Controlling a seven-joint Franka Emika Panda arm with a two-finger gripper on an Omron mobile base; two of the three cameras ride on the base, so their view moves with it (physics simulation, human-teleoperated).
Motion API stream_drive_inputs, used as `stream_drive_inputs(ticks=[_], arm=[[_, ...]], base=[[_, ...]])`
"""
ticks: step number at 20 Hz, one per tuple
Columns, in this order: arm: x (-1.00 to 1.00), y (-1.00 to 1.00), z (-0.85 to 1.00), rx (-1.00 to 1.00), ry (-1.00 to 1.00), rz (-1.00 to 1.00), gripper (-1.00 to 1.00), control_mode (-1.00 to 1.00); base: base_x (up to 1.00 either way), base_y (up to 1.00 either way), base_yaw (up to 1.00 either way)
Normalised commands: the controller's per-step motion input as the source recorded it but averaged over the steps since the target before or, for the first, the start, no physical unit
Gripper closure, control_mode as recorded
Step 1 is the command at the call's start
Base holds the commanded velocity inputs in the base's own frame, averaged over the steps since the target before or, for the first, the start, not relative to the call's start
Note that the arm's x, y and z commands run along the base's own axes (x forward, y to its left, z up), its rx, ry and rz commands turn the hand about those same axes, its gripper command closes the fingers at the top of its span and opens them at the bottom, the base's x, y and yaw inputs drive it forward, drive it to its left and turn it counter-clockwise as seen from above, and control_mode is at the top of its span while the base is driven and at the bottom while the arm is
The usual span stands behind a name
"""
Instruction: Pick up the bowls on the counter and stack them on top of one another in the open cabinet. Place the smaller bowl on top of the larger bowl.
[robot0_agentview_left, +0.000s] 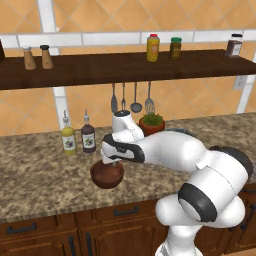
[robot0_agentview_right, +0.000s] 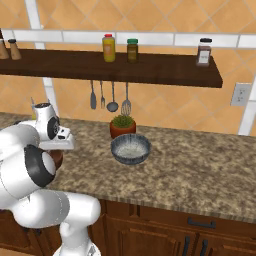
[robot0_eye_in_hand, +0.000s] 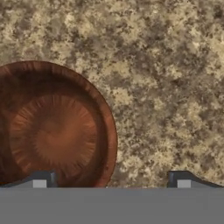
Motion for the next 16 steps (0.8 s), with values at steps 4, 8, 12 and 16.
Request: stream_drive_inputs(ticks=[4, 8, 12, 16], arm=[[0.0, 0.11, -0.43, 0.0, 0.0, 0.01, -1.0, -1.0], [0.01, 0.03, -0.33, 0.0, 0.0, 0.0, -1.0, -1.0], [0.02, 0.0, -0.23, 0.0, 0.0, 0.0, -1.0, -1.0], [0.0, 0.0, -0.18, 0.0, 0.0, 0.0, -1.0, -1.0]], base=[[0.0, 0.0, 0.0], [0.0, 0.0, 0.0], [0.0, 0.0, 0.0], [0.0, 0.0, 0.0]])
